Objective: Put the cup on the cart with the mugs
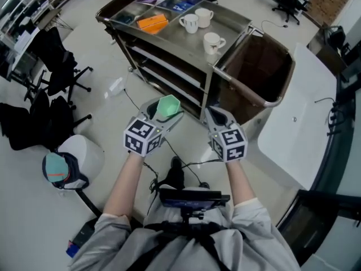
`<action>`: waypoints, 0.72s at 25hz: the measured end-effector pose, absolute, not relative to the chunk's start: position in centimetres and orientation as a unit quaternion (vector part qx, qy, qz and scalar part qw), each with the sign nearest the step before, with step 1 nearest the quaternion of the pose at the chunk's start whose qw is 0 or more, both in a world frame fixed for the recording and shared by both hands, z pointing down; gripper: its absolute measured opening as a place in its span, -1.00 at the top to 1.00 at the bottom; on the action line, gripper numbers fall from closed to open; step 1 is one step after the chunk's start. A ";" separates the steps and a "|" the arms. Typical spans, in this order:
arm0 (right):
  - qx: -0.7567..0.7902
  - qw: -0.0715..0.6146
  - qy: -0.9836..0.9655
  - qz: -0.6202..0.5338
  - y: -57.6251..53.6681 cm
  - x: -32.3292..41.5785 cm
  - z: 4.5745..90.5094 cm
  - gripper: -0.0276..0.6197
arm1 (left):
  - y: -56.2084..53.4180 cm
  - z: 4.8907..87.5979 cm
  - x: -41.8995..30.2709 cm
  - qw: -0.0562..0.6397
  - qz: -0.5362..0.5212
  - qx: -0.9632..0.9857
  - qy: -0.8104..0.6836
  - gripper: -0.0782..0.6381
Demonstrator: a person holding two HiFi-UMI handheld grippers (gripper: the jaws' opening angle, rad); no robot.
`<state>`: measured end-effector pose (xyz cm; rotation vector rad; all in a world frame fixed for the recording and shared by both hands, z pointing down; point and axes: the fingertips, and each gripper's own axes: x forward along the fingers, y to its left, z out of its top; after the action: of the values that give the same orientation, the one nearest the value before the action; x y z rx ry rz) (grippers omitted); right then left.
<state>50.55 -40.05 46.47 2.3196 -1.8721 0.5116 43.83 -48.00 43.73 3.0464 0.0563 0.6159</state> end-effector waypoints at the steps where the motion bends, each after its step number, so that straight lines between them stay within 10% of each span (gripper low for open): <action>1: 0.768 0.057 -0.616 0.167 -41.3 50.9 46.3 0.91 | -49.1 43.7 44.4 0.015 0.199 0.980 0.024 -0.15; 18: 0.802 0.051 -0.578 0.142 -52.7 54.7 42.5 0.91 | -59.8 40.8 51.3 0.012 0.177 0.978 0.107 -0.15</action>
<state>54.67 -52.66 42.51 2.4420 -1.7578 0.4319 51.31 -59.75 40.81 3.0500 0.3345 0.5523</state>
